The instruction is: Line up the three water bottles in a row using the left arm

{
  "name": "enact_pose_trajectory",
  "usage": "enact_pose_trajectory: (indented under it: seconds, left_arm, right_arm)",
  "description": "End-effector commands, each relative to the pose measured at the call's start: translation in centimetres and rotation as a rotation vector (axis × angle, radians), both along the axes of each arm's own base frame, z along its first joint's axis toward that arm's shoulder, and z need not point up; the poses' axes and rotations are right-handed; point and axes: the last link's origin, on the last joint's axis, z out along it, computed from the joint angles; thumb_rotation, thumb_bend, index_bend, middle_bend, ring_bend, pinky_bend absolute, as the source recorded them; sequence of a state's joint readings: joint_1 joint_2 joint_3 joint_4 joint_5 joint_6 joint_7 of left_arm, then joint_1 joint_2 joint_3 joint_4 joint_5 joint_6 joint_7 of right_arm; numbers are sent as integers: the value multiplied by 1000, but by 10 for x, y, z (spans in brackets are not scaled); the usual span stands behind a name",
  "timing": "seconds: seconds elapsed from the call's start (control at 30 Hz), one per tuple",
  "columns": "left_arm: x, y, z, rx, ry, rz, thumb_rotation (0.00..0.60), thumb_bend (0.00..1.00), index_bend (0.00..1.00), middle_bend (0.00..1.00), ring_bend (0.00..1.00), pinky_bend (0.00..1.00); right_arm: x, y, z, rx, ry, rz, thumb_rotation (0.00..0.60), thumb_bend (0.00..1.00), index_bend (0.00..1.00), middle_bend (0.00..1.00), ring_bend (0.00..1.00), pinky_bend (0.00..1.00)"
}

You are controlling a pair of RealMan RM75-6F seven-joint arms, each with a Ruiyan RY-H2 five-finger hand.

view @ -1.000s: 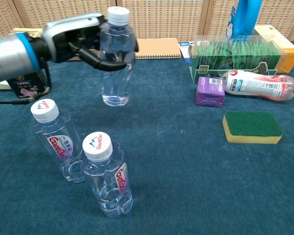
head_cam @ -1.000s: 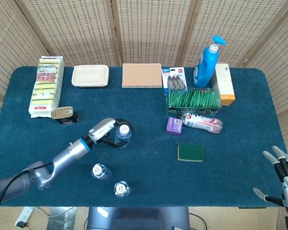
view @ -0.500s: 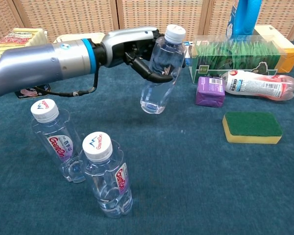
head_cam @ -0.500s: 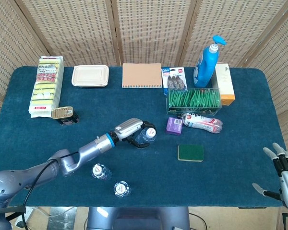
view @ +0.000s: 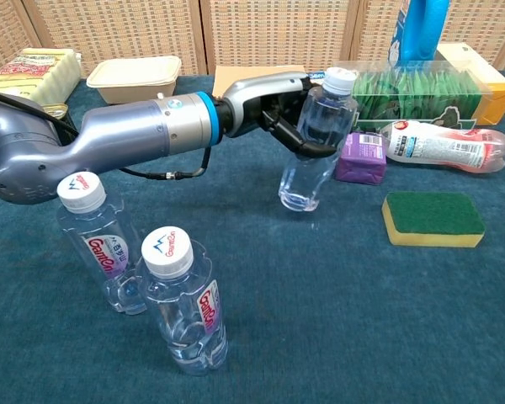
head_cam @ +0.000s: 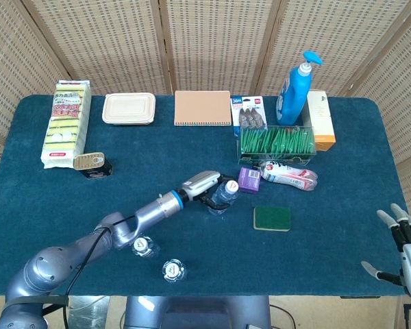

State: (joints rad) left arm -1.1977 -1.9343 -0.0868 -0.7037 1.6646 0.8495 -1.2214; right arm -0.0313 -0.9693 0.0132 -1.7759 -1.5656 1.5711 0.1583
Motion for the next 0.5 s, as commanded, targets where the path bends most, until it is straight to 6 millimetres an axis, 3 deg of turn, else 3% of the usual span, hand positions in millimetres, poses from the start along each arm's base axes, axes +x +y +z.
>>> enact_pose_trajectory:
  seconds: [0.03, 0.1, 0.33, 0.5]
  left_arm:
    - [1, -1, -4, -22, -11, 9, 600, 372, 480, 452, 284, 456]
    - [-1, -1, -5, -18, -8, 11, 600, 373, 446, 370, 222, 420]
    - [-8, 2, 0, -16, -5, 10, 600, 327, 189, 109, 59, 317]
    - [-9, 3, 8, -16, -6, -3, 600, 287, 70, 57, 32, 301]
  right_arm:
    - [0, 0, 1, -3, 1, -3, 600, 0, 112, 1, 0, 0]
    - [0, 0, 0, -2, 0, -3, 600, 0, 112, 1, 0, 0]
    - [1, 1, 0, -1, -1, 3, 600, 0, 112, 1, 0, 0]
    - [2, 2, 1, -3, -3, 9, 600, 0, 112, 1, 0, 0]
